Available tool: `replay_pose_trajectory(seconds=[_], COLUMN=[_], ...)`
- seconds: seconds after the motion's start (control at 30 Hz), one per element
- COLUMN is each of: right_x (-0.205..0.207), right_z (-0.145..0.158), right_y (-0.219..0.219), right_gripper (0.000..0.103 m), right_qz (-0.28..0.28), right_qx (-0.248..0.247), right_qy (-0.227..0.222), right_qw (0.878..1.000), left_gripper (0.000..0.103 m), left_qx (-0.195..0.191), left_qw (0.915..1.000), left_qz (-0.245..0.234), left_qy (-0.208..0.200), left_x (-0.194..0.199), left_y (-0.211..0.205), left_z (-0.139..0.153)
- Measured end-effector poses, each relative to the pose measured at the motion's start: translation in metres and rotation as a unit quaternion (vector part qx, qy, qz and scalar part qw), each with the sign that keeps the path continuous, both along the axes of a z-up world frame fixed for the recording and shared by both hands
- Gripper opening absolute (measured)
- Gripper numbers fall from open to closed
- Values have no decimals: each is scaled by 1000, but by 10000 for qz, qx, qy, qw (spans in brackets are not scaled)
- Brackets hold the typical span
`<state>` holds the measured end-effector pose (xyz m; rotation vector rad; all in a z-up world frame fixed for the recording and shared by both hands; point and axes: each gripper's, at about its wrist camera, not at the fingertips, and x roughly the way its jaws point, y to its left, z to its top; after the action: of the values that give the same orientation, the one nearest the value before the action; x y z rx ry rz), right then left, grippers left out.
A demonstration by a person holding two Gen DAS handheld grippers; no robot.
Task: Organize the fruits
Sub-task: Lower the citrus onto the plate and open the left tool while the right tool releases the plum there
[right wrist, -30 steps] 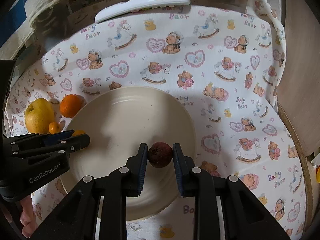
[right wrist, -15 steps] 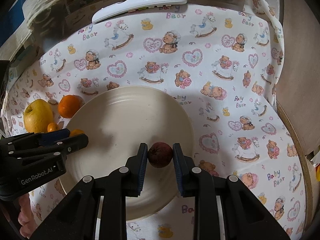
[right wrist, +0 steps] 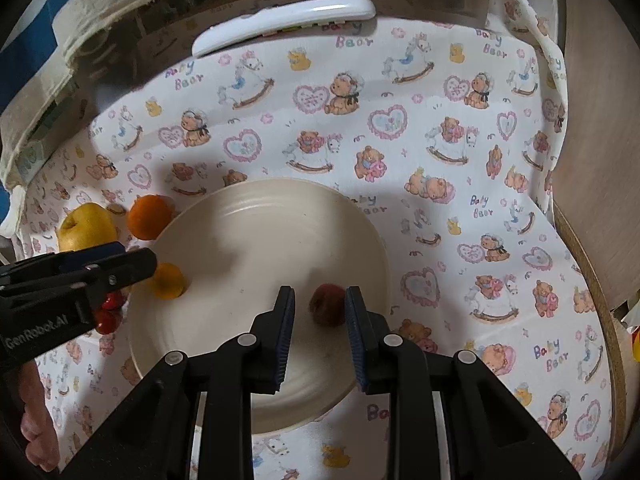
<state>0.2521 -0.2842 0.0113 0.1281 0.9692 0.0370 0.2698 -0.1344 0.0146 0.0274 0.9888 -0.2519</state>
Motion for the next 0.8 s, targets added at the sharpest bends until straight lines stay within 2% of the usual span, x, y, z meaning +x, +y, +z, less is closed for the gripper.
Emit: replay_pose_trajectory(seconds=[0.17, 0.3, 0.43, 0.53, 0.6, 0.63, 0.8], right_x=[-9, -16, -19, -20, -20, -20, -19], right_z=[14, 24, 30, 30, 28, 27, 23], right_y=[3, 5, 8, 12, 15, 16, 22], right_gripper=[27, 27, 27, 27, 27, 27, 27], right_qz=[46, 108, 121, 145, 171, 178, 223], right_qx=[79, 168, 112, 53, 24, 1, -84], right_qy=[-218, -395, -540, -583, -577, -572, -543], right_qw=[9997, 9990, 9984, 9982, 9982, 9982, 9982], left_gripper=[43, 43, 44, 53, 64, 66, 68], left_qx=[10, 37, -67, -108, -115, -132, -203], left_qw=[9995, 9974, 9947, 9928, 9915, 9911, 9938], left_qz=[113, 285, 463, 573, 659, 696, 692], left_qy=[-285, -662, -915, -1046, -1117, -1126, -851], left_x=[-14, -34, -55, -65, -69, -70, -64], left_y=[18, 42, 68, 84, 92, 96, 106], left_z=[21, 40, 49, 49, 46, 43, 24])
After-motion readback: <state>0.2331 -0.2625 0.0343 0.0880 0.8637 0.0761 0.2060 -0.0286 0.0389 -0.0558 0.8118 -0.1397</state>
